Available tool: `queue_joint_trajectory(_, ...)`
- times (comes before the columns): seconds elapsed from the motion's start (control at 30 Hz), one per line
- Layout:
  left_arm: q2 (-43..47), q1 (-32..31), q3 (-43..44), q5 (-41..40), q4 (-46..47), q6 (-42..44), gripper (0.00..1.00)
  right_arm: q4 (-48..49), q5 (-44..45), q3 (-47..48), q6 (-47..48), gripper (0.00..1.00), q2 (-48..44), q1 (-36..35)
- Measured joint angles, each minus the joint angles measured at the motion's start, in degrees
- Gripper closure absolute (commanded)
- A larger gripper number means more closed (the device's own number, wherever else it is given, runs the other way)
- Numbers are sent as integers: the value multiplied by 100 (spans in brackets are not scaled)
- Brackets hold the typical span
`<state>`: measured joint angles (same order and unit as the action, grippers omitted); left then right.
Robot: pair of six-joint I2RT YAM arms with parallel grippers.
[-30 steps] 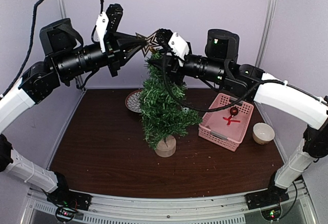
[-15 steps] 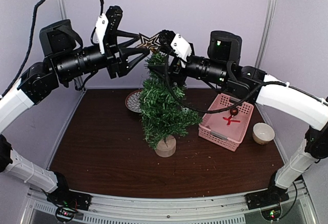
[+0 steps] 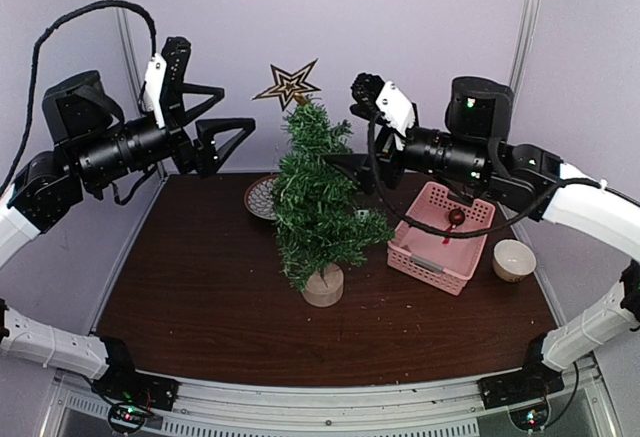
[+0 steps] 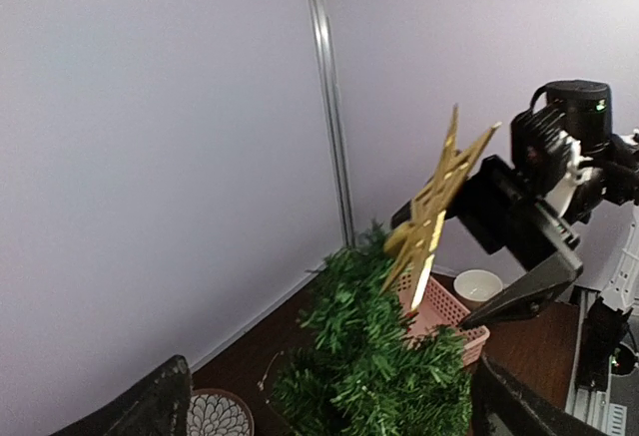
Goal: Decorate the small christmas tree
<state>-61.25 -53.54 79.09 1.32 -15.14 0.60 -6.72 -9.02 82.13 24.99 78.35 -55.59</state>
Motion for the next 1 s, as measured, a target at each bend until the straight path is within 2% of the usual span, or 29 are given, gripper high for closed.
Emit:
queue_joint_trajectory(0.1, 299, 426, -385, -105, -24, -433, 2, -199, 94, -293, -267, 5, -402, 109)
queue_joint_trajectory(0.2, 544, 911, -758, -179, -131, -868, 2, -428, 155, -664, -688, 7, -813, 522)
queue_joint_trajectory(0.33, 614, 1554, -1082, -125, -271, -1451, 2, -901, 319, -1062, -1473, 16, -1182, 1488)
queue_joint_trajectory(0.47, 566, 2127, -1453, 20, -293, -2004, 2, -1388, 525, -1088, -2236, 24, -1036, 2452)
queue_joint_trajectory(0.57, 498, 2308, -1641, 92, -289, -2253, 3, -1676, 782, -1078, -2712, 27, -610, 3134)
queue_joint_trajectory(0.73, 461, 2323, -1757, 129, -254, -2426, 3, -1941, 1145, -1025, -3145, 28, 518, 3856)
queue_joint_trajectory(1.0, 470, 2323, -1899, 116, -131, -2459, 4, -2177, 1781, -629, -3298, 31, 1976, 4205)
